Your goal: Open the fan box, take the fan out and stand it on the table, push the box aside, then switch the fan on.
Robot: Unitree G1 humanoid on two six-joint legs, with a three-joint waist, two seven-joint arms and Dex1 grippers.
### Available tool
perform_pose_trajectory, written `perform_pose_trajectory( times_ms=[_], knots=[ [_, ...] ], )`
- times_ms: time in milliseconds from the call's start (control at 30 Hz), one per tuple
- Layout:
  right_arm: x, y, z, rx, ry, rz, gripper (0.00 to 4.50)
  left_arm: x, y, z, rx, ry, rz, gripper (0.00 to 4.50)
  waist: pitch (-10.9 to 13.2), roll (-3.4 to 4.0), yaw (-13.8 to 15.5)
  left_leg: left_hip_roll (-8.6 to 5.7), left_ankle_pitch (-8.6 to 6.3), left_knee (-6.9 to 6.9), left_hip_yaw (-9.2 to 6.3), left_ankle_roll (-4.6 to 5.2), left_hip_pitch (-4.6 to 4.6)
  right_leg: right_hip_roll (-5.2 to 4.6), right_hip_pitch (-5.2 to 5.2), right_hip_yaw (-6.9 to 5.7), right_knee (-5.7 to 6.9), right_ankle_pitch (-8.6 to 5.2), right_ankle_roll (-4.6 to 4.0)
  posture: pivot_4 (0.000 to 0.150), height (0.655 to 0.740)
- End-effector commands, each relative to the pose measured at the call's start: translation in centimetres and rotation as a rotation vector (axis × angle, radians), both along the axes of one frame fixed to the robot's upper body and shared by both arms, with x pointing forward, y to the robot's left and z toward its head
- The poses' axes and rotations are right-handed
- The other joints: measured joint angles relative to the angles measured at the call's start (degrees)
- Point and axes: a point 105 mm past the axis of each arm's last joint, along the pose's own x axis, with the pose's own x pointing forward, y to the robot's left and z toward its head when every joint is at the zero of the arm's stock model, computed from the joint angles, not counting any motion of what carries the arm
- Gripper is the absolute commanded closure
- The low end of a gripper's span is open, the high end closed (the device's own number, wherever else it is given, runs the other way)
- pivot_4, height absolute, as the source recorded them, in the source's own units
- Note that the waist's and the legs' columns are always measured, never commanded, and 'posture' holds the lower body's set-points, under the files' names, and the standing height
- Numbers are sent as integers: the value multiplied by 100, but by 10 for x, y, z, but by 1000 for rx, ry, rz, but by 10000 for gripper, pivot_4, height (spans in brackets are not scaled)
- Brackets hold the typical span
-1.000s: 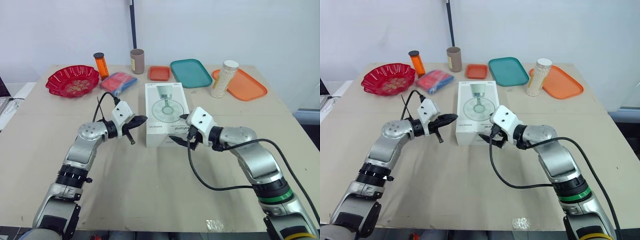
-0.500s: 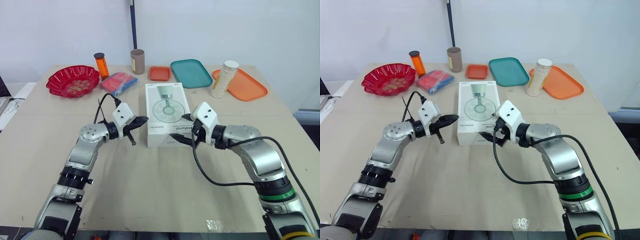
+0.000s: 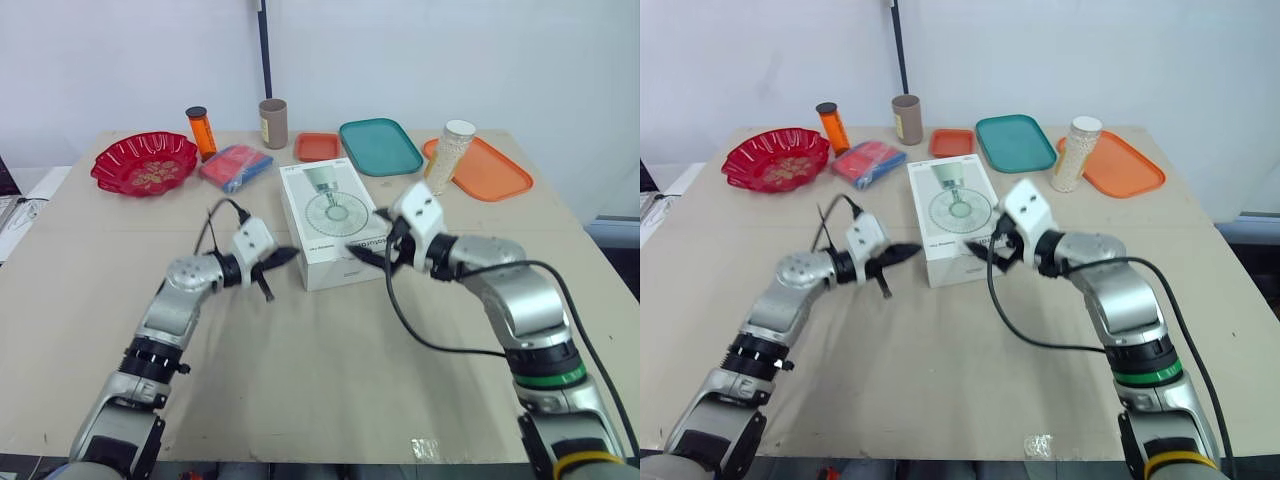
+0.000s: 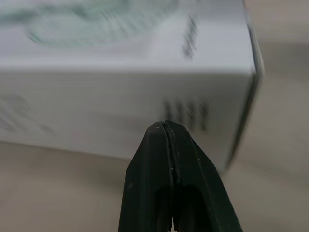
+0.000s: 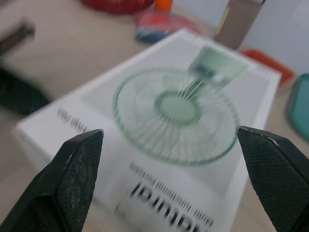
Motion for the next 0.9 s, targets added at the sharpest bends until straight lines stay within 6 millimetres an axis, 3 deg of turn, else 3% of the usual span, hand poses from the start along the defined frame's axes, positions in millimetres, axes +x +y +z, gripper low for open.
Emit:
perform_pose_trajectory(
  times_ms=[33,167,333,467,567,700,767,900],
  knots=[
    [-4,-1,25,97,-60,-3,0,2,1,15,-1,-58,-9,44273,0,0,1,0,0,-1,0,0,-1,0,-1,0,0,0,0,1500,7400],
    [0,-5,29,170,-42,-38,0,3,1,15,-2,-58,-9,44273,0,1,1,-4,-1,-3,5,3,-1,-8,0,1,0,0,0,1500,7400],
    [9,-20,7,81,-7,-122,0,5,6,29,-49,-74,5,44273,0,1,-1,-4,-1,-2,4,3,0,-7,0,1,3,0,0,1500,7400],
    [29,-60,-10,84,47,-339,0,4,23,64,-113,-105,-8,44273,0,1,-9,-2,-1,-2,7,3,0,-5,-2,2,6,0,0,1500,7400],
    [36,-75,-18,72,60,-416,0,2,27,76,-136,-94,-19,44273,0,3,-44,-2,-1,-2,9,3,0,-5,-4,3,11,-1,-1,1500,7400],
    [44,-99,-49,-18,109,-534,0,7,30,84,-140,-94,-19,44273,0,2,-48,-4,-1,-2,10,3,1,-7,-2,3,10,-1,-1,1500,7400],
    [45,-97,-58,-58,117,-519,0,11,28,83,-130,-98,-13,44273,0,2,-49,-4,-1,-2,10,3,1,-6,-2,3,11,-1,-1,1500,7400],
    [42,-71,-79,-114,156,-408,0,16,11,79,-114,-99,-45,44273,0,2,-113,-2,-1,-2,15,3,2,-3,-3,5,13,-1,-1,1500,7400]
  ],
)
